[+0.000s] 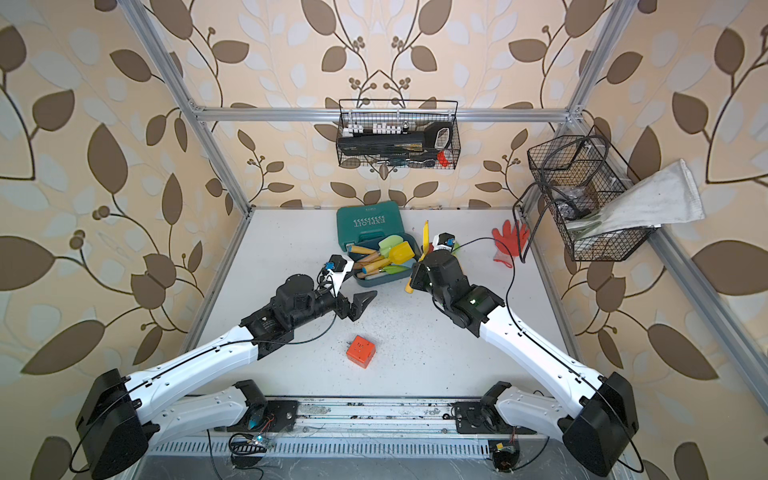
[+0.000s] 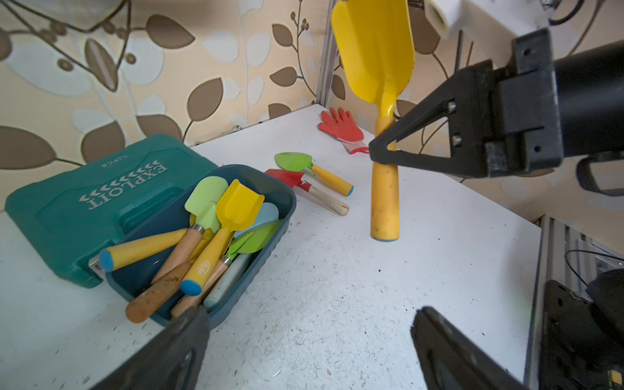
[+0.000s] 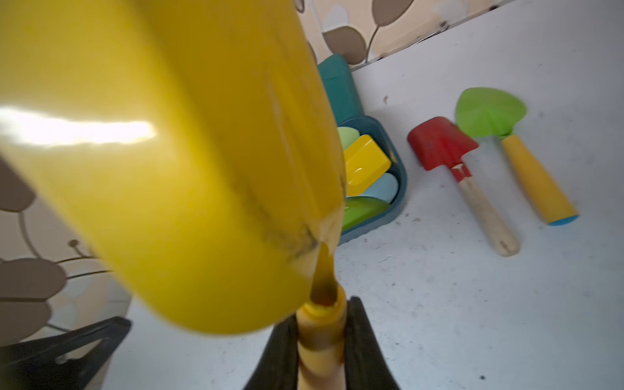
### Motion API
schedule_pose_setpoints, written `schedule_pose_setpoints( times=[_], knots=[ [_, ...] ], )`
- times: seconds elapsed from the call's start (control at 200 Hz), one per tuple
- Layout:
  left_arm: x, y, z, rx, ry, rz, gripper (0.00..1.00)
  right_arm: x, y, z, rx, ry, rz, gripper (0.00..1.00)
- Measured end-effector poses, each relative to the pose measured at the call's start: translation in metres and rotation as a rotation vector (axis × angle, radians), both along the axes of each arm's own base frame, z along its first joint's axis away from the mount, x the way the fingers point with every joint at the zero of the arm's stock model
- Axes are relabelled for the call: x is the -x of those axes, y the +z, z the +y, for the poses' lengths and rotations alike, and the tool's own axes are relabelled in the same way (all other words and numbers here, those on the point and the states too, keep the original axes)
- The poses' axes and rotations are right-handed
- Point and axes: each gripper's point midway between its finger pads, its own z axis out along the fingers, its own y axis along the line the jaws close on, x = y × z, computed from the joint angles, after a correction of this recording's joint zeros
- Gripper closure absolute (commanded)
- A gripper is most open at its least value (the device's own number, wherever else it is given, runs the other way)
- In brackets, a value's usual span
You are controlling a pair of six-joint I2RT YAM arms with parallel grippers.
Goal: Take the shovel out of the storage box
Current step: Place the shovel at the center of the board.
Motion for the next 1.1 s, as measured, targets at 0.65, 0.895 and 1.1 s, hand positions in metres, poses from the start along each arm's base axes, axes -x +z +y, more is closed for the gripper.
schedule_pose_setpoints(
  times=[0.65, 0.895, 1.1],
  knots=[
    [-0.024, -0.03, 0.0, -0.123, 0.104, 0.113, 0.01, -0.112, -0.074, -0.154, 0.666, -0.179, 0.421, 1.0],
    [-0.021, -0.03, -0.003, -0.124, 0.078, 0.109, 0.01, -0.138, -0.115, -0.192, 0.771, -0.161, 0.574, 0.98],
    [-0.021, -0.028, -0.003, -0.12, 0.074, 0.104, 0.01, -0.147, -0.154, -0.204, 0.827, -0.091, 0.685, 0.96]
  ],
)
